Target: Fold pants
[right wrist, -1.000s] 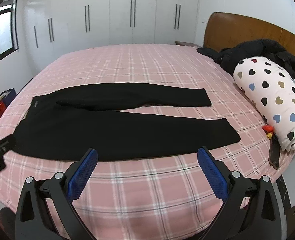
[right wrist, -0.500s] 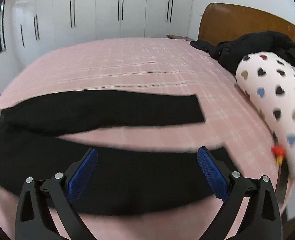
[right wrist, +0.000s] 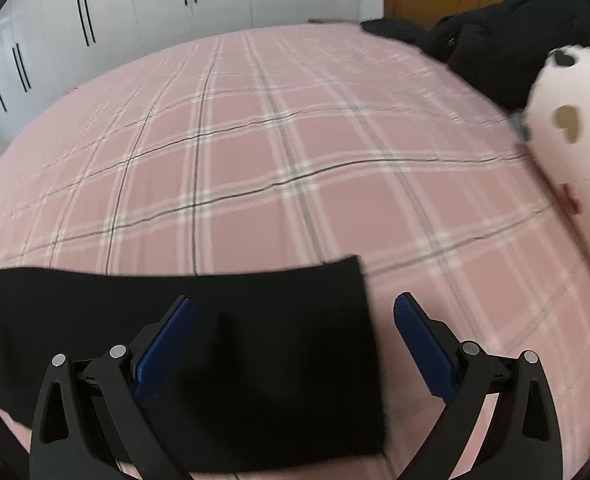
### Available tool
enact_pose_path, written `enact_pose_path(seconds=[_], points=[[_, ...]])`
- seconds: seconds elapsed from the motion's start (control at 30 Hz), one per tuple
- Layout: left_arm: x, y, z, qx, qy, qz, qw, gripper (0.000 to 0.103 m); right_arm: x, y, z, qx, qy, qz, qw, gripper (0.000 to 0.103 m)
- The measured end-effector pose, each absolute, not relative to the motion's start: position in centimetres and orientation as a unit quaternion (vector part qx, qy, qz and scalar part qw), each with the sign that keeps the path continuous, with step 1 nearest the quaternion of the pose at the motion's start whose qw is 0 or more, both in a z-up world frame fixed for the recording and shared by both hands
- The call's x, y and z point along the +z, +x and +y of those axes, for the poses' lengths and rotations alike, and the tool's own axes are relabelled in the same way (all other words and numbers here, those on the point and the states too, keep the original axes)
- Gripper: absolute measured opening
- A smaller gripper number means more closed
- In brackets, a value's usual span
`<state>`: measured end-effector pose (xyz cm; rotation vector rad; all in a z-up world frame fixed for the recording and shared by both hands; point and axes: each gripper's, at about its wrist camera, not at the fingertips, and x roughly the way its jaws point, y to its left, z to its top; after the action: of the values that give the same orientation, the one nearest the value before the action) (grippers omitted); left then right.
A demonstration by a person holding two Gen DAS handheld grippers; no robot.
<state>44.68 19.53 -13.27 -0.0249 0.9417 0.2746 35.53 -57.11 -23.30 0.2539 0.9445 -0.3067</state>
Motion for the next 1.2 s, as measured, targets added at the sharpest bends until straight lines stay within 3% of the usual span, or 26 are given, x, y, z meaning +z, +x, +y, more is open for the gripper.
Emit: enact_pose_path(seconds=[0.1,0.2,0.23,0.27,0.33,0.4,0.5,0.53,1.0,1.2], points=[[-15.0,49.0,22.0,0.162,-0.018,0.472,0.866,0.096,-24.6,36.9,-56.4,-0.147,0.123,0.469,0.862,0.098],[-17.5,51.9,23.7,0.189,-0.015,0.505,0.842,0.096,-24.8,37.0,-55.7,-0.152,0.102,0.465,0.866,0.082],[-18.1,52.3,24.0,0.198,-0.008,0.513,0.835,0.096,-24.8,36.9,-55.6,-0.154,0.1,0.461,0.868,0.065],[-19.0,52.7,24.4,0.211,-0.001,0.522,0.827,0.096,-24.6,36.6,-55.6,-0.154,0.102,0.457,0.87,0.039],[-20.0,53.0,24.7,0.211,0.004,0.529,0.822,0.087,-24.0,36.1,-55.9,-0.152,0.121,0.452,0.871,0.014],[-20.4,52.8,24.4,0.184,-0.004,0.526,0.831,0.058,-23.5,35.6,-56.1,-0.145,0.128,0.451,0.871,0.012],[-19.8,52.5,23.6,0.18,0.001,0.514,0.839,0.037,-22.7,35.1,-55.3,-0.146,0.107,0.45,0.874,0.012],[-19.4,52.1,23.4,0.181,0.005,0.508,0.842,0.035,-22.5,35.0,-55.2,-0.148,0.105,0.447,0.876,0.011],[-12.7,46.2,22.1,0.159,0.033,0.43,0.888,0.029,-18.4,32.5,-54.3,-0.156,0.108,0.416,0.889,0.011],[-8.4,41.1,23.1,0.121,-0.007,0.389,0.913,0.026,-14.7,29.6,-53.0,-0.143,0.09,0.374,0.912,0.011]])
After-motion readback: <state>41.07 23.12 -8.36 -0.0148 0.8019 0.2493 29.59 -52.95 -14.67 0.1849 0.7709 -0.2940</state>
